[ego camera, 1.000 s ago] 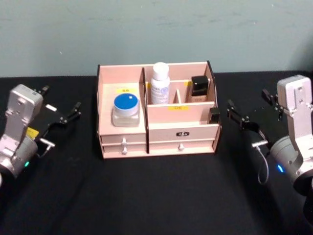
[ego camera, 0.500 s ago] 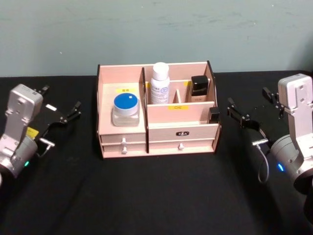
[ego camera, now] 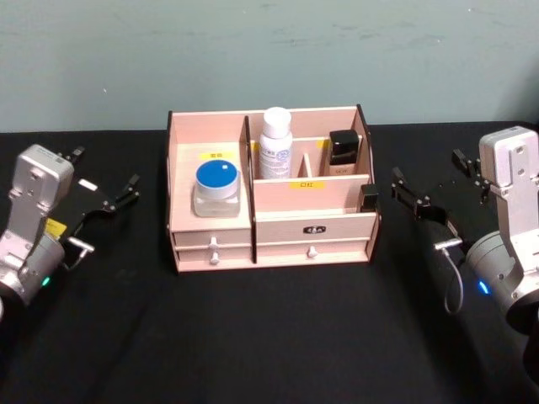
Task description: Pick up the facial cleanser and watermelon frost from the table and place them into the tiered storage box.
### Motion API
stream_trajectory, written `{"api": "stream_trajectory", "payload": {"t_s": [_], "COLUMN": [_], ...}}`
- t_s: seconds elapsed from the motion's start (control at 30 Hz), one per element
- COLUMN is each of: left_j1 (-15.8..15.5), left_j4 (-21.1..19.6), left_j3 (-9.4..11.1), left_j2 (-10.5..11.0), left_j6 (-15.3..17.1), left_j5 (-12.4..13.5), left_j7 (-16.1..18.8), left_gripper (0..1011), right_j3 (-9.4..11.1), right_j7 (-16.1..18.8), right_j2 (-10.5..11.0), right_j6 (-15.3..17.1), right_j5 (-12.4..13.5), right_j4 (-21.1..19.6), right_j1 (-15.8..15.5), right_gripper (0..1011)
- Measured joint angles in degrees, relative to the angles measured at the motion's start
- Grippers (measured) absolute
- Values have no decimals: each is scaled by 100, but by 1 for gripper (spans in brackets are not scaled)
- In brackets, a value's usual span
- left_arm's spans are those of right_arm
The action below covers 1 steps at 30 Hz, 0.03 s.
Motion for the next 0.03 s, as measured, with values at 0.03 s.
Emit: {"api": "stream_trajectory", "payload": {"t_s": [0.03], "left_j1": [0], "left_j4": [0], "left_j3": [0], "left_j2": [0], "left_j6": [0], "left_j5": [0], "left_j7": [0], "left_gripper": [1001], "right_j3": [0], "right_j7": [-1], "right_j2": [0], "right_j6": [0], "right_j5": [0], "right_j4": [-1], "right_j1": [0], "right_gripper": [1002]}}
